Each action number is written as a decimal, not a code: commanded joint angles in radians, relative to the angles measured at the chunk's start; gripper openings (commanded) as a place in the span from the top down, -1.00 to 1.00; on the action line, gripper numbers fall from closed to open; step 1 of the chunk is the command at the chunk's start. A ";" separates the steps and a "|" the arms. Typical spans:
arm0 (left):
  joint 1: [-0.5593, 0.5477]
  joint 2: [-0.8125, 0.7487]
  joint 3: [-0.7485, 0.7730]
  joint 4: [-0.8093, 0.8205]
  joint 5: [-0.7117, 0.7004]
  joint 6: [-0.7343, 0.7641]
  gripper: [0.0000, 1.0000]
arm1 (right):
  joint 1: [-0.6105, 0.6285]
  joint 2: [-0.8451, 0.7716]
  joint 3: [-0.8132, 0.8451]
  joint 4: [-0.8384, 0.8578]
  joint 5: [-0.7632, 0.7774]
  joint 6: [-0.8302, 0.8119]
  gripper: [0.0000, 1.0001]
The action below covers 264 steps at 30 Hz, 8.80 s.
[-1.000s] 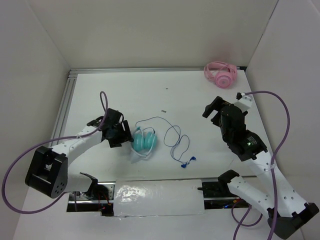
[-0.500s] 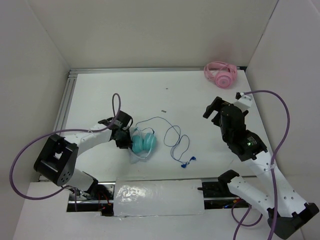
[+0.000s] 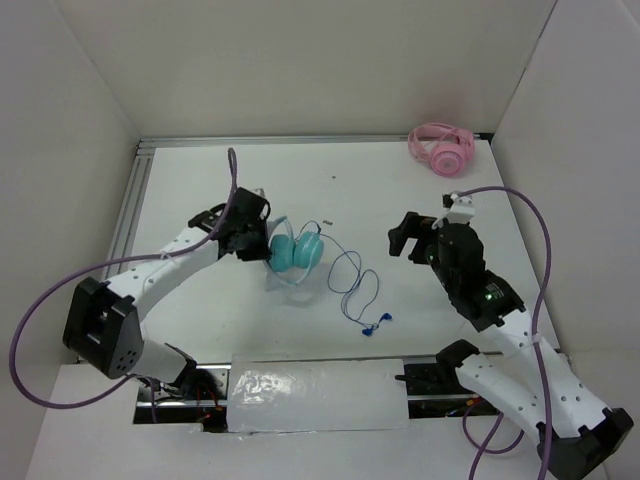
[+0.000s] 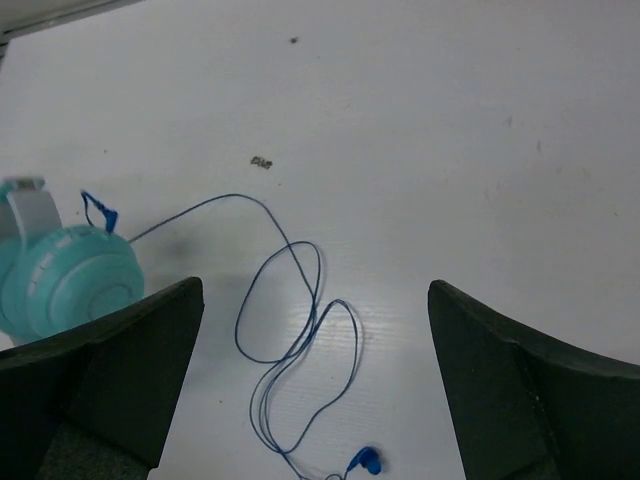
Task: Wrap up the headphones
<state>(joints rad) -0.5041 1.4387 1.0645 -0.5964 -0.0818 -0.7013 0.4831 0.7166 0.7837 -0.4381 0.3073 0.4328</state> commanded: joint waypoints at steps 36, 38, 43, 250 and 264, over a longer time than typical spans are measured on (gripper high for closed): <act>-0.030 -0.193 0.704 -0.045 0.258 0.079 1.00 | 0.210 0.556 -0.268 1.440 -0.553 -0.368 -0.99; -0.030 -0.195 0.716 -0.051 0.243 0.048 1.00 | 0.213 0.666 -0.224 1.522 -0.455 -0.341 -0.99; -0.036 -0.195 0.752 -0.072 0.217 -0.050 1.00 | 0.209 0.831 -0.075 1.511 -0.413 -0.299 -0.57; -0.151 -0.479 0.331 0.287 0.148 -0.319 1.00 | 0.288 0.984 0.195 1.258 -0.706 -0.037 0.79; -0.152 -0.279 0.601 0.178 -0.100 -0.364 1.00 | 0.463 1.075 -0.024 1.542 -0.901 -0.029 1.00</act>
<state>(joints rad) -0.6514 1.1027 1.5639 -0.4561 -0.0666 -1.0042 0.8986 1.8587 0.8650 0.9874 -0.5629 0.4320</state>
